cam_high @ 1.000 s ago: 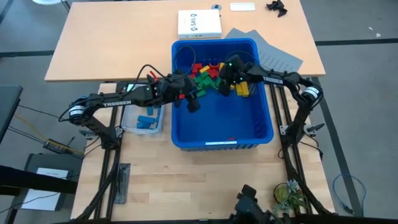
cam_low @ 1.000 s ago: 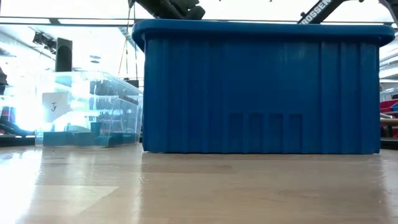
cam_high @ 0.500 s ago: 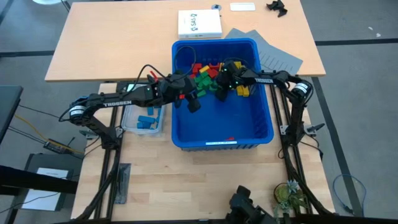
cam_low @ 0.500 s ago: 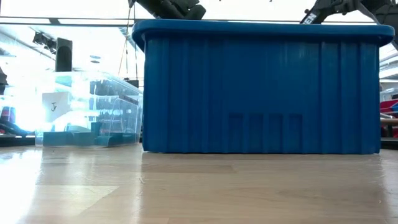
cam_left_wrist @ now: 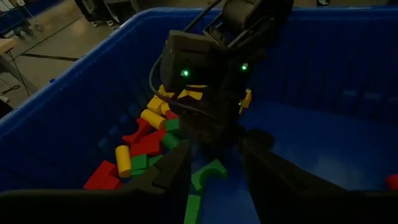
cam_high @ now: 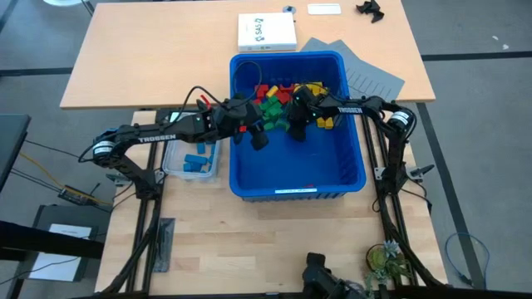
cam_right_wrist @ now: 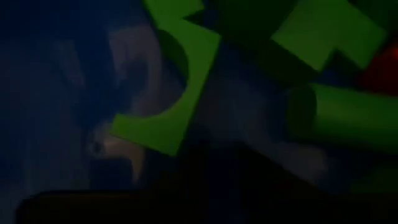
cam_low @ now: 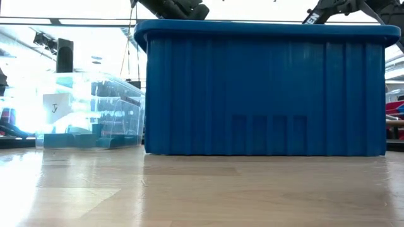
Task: Sort blocks
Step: Put the green block into the transparent bin
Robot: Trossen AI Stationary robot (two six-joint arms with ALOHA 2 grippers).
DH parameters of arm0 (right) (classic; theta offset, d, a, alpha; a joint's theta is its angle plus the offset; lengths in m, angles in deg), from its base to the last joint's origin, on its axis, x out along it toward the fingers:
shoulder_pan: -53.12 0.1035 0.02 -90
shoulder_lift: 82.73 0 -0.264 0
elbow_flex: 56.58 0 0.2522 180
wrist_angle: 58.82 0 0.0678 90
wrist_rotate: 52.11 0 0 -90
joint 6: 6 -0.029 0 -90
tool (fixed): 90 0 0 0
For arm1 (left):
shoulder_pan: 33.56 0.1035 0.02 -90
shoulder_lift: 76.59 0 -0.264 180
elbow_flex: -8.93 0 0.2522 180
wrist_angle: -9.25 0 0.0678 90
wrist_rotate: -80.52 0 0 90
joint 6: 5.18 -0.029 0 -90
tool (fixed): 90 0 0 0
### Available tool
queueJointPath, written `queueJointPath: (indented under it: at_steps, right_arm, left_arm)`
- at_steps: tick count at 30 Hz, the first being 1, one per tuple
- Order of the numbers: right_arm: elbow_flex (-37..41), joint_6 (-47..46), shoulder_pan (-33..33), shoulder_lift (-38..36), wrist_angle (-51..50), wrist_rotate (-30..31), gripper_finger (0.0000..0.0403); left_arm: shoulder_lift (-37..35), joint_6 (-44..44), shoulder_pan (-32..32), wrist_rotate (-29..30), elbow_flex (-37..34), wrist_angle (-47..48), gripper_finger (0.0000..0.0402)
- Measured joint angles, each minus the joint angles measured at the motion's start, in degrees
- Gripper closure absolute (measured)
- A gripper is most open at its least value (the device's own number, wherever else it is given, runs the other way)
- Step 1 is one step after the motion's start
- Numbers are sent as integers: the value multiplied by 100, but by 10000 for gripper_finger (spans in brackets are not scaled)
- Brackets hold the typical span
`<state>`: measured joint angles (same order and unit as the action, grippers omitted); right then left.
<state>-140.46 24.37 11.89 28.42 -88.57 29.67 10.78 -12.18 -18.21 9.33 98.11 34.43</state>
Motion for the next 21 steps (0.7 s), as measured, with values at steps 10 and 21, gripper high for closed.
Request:
queueJointPath:
  at_steps: [10, 21]
  right_arm:
    - [5, -1098, 106, -173, -562, 290, 391]
    - [-6, -2375, 103, -696, 96, -194, 229]
  left_arm:
    - [0, 20, -11, 0, 2, 9, 250]
    - [0, 151, -13, -2, 2, 8, 250]
